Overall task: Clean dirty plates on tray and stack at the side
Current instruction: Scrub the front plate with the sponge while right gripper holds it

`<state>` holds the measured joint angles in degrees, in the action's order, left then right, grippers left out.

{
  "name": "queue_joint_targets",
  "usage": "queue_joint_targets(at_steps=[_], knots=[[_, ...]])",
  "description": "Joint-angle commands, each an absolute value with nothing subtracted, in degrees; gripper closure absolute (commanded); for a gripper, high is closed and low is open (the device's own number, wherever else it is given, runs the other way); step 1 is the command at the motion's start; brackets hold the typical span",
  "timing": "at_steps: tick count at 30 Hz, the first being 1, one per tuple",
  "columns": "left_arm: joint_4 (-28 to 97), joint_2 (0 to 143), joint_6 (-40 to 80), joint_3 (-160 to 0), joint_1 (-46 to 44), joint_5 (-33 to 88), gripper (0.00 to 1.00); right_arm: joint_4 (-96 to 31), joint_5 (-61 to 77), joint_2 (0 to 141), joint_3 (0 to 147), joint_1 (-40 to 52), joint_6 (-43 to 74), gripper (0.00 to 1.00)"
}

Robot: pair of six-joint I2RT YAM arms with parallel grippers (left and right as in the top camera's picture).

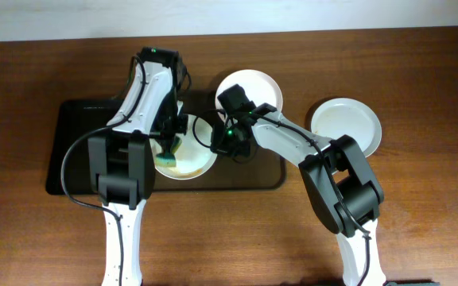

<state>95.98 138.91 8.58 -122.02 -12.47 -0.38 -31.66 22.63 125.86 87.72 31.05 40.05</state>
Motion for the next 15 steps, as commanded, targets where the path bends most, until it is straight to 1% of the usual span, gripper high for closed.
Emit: queue_joint_targets(at_steps=[1,4,8,11,12,15], knots=[[92.2,138.8,7.7,-117.0,-12.2,0.4,0.99,-32.1,22.1,127.9,86.8,31.5,39.5,0.96],[85.5,138.8,7.7,-114.3,-12.2,0.5,0.99,-32.1,22.1,127.9,86.8,31.5,39.5,0.96],[68.4,138.8,7.7,-103.6,-12.8,0.4,0.99,-32.1,22.1,127.9,86.8,31.5,39.5,0.96],[58.4,138.8,8.6,-95.6,-12.8,-0.7,0.99,-32.1,22.1,127.9,86.8,31.5,39.5,0.96],[55.3,138.8,9.9,-93.6,-12.8,-3.3,0.99,-32.1,22.1,127.9,86.8,31.5,39.5,0.96],[51.4,138.8,11.3,-93.5,-12.7,-9.0,0.99,-32.5,22.0,127.9,86.8,31.5,39.5,0.96]])
